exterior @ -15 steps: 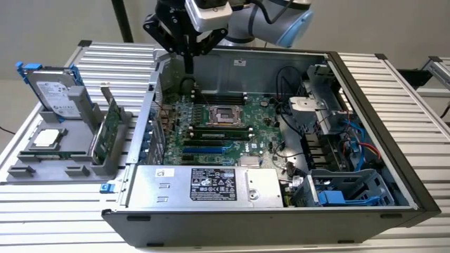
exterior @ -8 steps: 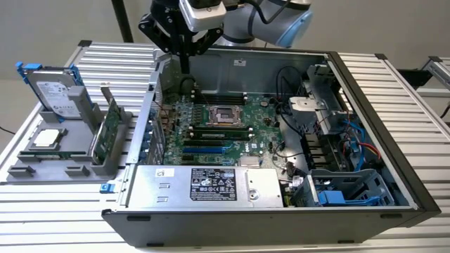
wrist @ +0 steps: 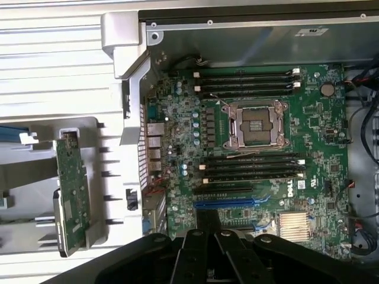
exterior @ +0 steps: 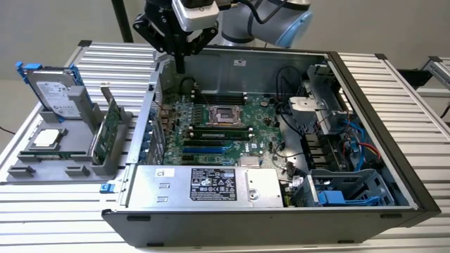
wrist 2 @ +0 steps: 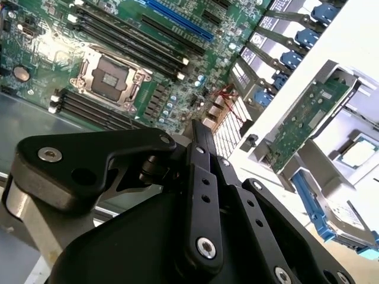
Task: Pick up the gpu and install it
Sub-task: 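Reach for the gpu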
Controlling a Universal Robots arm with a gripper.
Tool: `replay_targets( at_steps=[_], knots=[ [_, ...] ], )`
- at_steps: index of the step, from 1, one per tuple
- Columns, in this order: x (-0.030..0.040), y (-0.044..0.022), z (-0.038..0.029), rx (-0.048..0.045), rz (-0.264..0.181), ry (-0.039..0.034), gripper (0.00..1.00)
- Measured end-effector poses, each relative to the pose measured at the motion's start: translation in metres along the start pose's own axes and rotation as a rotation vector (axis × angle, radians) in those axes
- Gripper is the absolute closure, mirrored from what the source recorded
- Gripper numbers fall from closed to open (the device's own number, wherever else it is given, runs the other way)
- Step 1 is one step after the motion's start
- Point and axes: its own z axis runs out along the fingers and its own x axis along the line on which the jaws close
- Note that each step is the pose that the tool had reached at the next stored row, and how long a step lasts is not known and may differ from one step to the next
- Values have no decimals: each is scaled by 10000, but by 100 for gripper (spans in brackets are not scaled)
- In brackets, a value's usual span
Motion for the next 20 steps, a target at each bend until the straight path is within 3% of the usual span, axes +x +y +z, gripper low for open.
replay_targets(
  at_steps=[20],
  knots=[
    [206,-15,-4,0,0,0,100]
  ],
)
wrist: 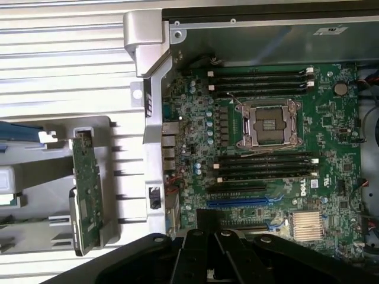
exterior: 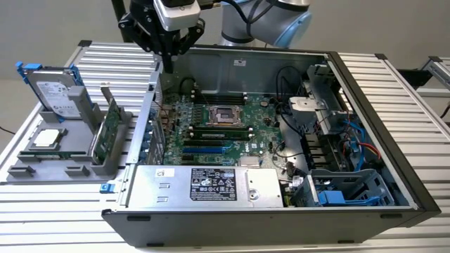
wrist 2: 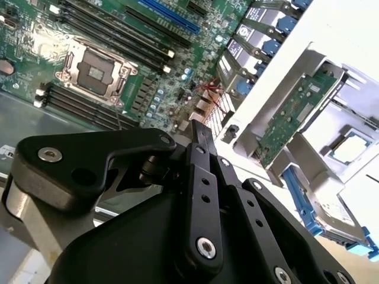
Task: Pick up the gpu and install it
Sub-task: 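Reach for the gpu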
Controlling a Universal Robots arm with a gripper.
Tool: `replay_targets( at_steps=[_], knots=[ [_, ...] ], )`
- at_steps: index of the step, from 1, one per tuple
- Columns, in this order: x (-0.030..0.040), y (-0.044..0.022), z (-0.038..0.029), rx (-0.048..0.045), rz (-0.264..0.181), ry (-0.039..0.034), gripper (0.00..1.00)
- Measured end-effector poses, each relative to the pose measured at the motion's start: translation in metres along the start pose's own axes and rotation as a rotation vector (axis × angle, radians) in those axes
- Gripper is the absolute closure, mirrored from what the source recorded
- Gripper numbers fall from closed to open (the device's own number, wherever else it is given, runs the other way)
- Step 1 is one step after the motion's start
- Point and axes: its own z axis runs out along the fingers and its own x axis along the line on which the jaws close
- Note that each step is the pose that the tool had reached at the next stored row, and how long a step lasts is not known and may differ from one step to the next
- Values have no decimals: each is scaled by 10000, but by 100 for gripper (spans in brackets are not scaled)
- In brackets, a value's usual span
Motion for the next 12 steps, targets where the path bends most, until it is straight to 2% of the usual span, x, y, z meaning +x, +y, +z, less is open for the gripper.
replay_targets(
  at_steps=[12],
  knots=[
    [106,-7,-2,0,-1,1,100]
  ],
)
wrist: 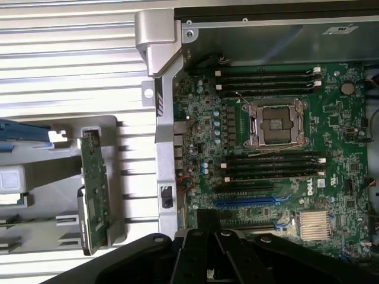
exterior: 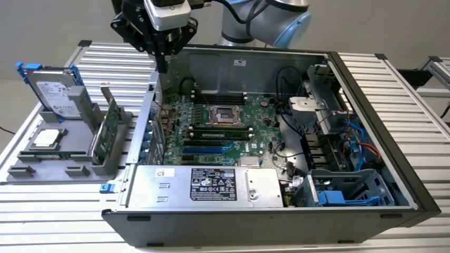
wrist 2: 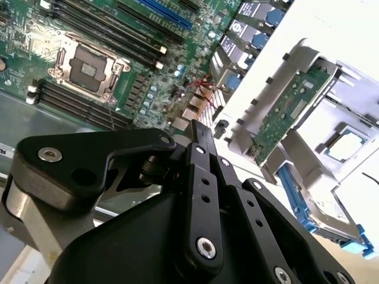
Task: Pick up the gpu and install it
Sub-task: 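Reach for the gpu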
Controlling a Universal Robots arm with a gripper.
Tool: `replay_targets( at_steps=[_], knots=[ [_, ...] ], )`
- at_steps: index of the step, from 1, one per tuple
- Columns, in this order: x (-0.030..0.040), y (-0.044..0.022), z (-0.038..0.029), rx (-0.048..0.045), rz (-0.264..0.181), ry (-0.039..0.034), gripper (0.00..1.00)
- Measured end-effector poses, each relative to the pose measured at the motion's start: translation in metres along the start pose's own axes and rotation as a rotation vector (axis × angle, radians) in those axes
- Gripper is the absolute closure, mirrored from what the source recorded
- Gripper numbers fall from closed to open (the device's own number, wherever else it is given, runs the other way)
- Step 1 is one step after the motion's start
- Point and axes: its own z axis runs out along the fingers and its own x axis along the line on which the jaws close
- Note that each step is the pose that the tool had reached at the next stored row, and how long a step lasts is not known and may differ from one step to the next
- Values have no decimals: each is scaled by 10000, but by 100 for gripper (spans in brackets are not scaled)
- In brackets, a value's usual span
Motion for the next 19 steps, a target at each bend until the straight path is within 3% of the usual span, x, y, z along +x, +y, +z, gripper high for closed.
replay_targets(
  at_steps=[19],
  knots=[
    [171,-12,-4,0,1,1,100]
  ],
)
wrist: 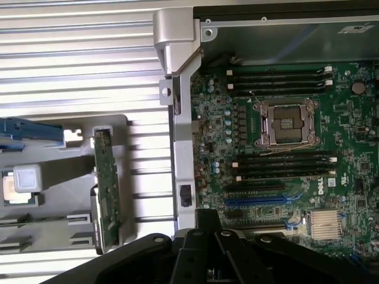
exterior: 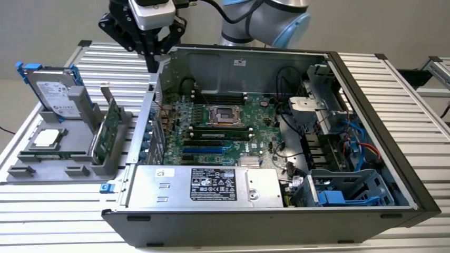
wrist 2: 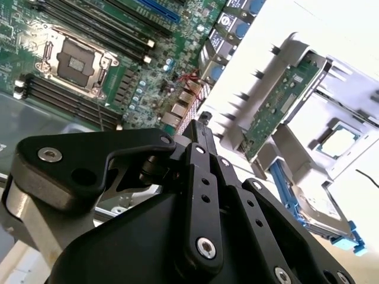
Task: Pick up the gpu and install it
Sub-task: 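Reach for the gpu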
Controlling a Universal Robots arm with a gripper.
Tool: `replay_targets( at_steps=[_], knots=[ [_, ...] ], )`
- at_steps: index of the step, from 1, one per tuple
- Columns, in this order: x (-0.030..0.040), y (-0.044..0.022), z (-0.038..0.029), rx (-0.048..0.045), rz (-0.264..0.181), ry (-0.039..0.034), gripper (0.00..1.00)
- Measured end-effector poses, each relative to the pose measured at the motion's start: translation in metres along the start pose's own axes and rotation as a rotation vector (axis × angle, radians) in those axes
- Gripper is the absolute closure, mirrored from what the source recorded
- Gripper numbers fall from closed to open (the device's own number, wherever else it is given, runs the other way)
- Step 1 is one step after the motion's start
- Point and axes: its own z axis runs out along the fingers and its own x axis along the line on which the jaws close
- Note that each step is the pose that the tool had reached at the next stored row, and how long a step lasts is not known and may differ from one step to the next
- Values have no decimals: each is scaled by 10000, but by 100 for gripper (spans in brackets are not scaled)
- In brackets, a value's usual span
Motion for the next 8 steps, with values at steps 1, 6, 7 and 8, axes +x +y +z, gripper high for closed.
replay_targets(
  at_steps=[1,6,7,8],
  knots=[
    [9,-1,0,0,0,-1,100],
    [56,-4,-1,0,0,0,100],
    [65,-5,-1,0,0,-1,100],
    [74,-5,-1,0,0,-1,100]
  ],
)
